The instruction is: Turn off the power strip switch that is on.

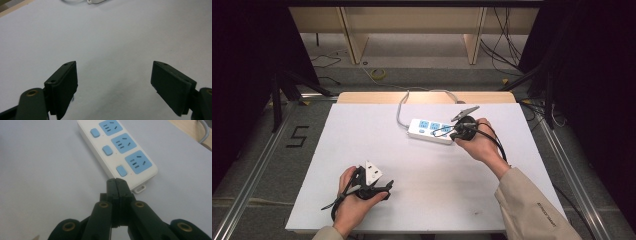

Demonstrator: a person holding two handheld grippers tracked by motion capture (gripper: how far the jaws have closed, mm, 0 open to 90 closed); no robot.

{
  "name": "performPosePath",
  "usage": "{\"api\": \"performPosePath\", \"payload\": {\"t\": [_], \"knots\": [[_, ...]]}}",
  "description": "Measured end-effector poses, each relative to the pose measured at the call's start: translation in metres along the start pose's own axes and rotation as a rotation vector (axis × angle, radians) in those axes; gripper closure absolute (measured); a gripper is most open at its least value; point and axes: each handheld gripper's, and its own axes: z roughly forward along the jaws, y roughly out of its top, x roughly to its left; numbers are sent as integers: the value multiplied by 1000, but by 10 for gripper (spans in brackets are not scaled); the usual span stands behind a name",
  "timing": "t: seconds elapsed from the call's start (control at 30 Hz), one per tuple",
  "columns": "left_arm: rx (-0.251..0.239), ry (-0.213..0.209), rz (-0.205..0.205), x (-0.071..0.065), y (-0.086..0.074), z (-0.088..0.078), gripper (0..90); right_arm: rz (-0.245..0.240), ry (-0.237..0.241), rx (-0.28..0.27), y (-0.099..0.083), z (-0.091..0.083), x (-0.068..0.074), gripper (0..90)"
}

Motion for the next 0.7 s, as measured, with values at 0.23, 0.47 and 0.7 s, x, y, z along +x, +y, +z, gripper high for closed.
{"api": "performPosePath", "payload": {"t": [0.23, 0.47, 0.7], "knots": [[0, -1, 3, 0, 0, 0, 213, 8, 2, 5, 3, 3, -1, 900], [1, -3, 1, -1, 0, 0, 213, 8, -3, 12, 5, 9, -2, 900], [0, -4, 1, -1, 0, 0, 213, 20, -6, 23, 7, 11, -5, 900]]}}
